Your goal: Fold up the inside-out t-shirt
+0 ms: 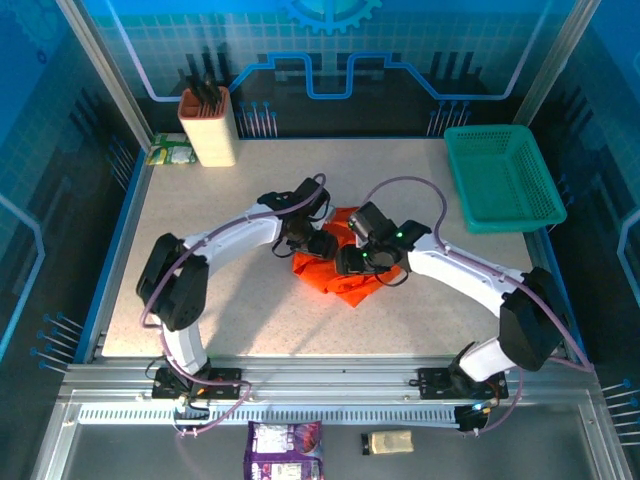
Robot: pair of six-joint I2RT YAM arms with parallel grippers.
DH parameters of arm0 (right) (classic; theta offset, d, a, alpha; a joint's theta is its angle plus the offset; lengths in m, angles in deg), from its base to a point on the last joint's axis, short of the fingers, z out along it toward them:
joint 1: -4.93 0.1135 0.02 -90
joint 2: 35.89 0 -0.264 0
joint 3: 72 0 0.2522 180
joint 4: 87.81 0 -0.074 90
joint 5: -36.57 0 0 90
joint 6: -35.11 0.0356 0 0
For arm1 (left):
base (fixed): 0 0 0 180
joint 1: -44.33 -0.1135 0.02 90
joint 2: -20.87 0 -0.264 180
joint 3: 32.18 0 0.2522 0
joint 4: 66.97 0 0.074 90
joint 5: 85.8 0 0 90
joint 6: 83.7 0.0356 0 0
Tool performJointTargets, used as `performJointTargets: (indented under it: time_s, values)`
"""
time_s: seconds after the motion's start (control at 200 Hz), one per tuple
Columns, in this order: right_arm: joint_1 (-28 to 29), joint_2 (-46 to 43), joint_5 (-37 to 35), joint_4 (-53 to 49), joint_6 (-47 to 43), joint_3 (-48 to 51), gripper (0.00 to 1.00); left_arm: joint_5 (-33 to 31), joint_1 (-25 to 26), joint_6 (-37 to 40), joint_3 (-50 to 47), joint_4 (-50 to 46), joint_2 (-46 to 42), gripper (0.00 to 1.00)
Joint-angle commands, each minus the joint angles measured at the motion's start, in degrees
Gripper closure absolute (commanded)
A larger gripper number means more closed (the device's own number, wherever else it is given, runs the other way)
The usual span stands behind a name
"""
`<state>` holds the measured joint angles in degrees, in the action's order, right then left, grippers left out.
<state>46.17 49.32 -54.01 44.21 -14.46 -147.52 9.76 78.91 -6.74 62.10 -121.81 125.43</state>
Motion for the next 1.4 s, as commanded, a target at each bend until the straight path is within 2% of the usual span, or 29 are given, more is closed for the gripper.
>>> performJointTargets:
  time_s: [0.0, 0.19, 0.43, 0.53, 0.595, 0.66, 0.745, 0.82, 0.931, 1.111, 1.281, 1.396]
  values:
    - [1.37, 0.65, 2.70, 9.82, 11.99, 3.56, 0.43, -3.19, -0.98, 3.98, 4.04, -2.36, 2.14, 0.41]
    - [3.91, 3.10, 1.94, 13.06, 19.01, 4.61, 0.36, -1.21, -2.81, 4.29, 5.18, -1.59, 4.28, 0.40]
    - [4.71, 6.76, 0.01, 12.70, 22.06, 4.16, 0.39, -0.29, -4.45, 4.12, 4.22, 0.06, 6.23, 0.44]
    - [4.13, 7.22, -0.83, 13.02, 21.57, 4.03, 0.48, -0.79, -5.27, 3.55, 4.14, 0.46, 6.88, 0.44]
    - [3.42, 7.43, -0.85, 12.99, 20.75, 3.67, 0.61, 0.15, -5.76, 3.36, 4.13, 0.81, 7.22, 0.49]
    - [2.49, 7.27, -0.97, 12.28, 19.52, 3.28, 0.76, 2.00, -6.15, 3.12, 4.13, 1.59, 7.66, 0.60]
    - [1.28, 6.50, -1.18, 11.44, 17.74, 3.16, 0.90, 3.13, -6.63, 2.19, 3.96, 2.37, 8.21, 0.79]
    - [0.00, 5.40, -1.43, 9.86, 15.82, 2.88, 1.00, 3.48, -7.34, 1.55, 3.49, 3.17, 7.93, 0.90]
    - [-2.57, 2.98, -0.99, 6.86, 11.61, 2.88, 1.00, 3.96, -9.23, 0.08, 2.08, 4.97, 5.80, 1.00]
    - [-10.23, -0.75, 0.49, -1.31, 2.29, 2.96, 1.00, 5.75, -14.01, -2.29, -1.00, 6.72, 2.08, 1.00]
    - [-19.05, -0.72, -5.20, -8.59, -4.17, 2.82, 1.00, 5.63, -15.68, -3.52, -4.95, 7.35, -0.60, 1.00]
    - [-19.45, 0.39, -11.04, -13.62, -6.22, -0.40, 1.00, 6.12, -15.69, -4.95, -7.35, 8.21, -3.95, 1.00]
